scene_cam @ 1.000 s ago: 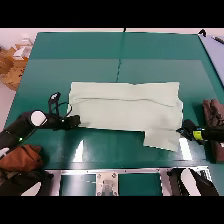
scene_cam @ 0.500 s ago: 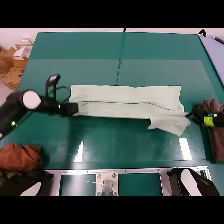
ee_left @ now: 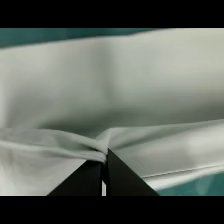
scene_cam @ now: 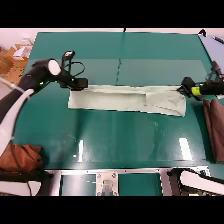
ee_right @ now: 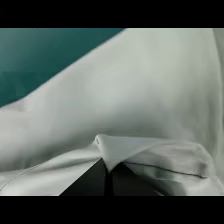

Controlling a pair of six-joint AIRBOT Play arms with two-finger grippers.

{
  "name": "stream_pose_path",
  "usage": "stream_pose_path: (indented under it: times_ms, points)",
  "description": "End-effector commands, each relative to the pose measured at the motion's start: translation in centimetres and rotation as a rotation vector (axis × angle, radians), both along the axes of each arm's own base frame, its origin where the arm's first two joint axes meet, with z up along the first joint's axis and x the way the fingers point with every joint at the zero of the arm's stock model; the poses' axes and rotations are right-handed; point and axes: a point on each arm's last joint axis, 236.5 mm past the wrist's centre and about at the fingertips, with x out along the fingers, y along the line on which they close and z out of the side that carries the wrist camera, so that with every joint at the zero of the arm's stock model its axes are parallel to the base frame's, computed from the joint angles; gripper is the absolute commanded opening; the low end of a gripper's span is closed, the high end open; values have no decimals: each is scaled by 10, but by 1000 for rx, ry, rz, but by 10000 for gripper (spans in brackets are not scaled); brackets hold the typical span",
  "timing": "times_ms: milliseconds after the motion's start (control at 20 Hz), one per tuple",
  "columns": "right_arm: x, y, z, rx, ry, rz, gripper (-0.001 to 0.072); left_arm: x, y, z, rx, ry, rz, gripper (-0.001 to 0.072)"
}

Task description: Fold the shirts.

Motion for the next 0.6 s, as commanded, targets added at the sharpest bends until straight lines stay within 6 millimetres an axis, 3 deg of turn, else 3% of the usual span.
stream_pose_path:
  times_ms: [0, 50, 100, 150, 200, 350, 400, 500, 550]
  points:
    - [52, 8, -41, -9, -5, 5, 19, 42, -7, -39, 7, -36, 4, 20]
    - [59, 9, -52, -13, -1, 4, 27, 50, -11, -46, -13, -49, 22, 188]
    - [63, 9, -58, -12, 7, 5, 137, 56, -12, -48, -25, -64, 40, 575]
    - [67, 4, -58, -15, 5, 0, 355, 61, -7, -44, -29, -76, 63, 675]
    - [68, -5, -51, -21, -2, -4, 442, 66, 0, -34, -30, -79, 70, 677]
    - [53, -45, -22, -32, 19, 68, 452, 74, 41, 7, -29, -27, 102, 677]
    - [42, -59, -18, -34, 33, 97, 509, 71, 56, 20, -28, 1, 113, 677]
    - [20, -86, -21, -37, 57, 125, 546, 64, 75, 35, -22, 48, 119, 677]
    - [9, -98, -28, -29, 77, 140, 600, 60, 77, 38, -21, 66, 116, 676]
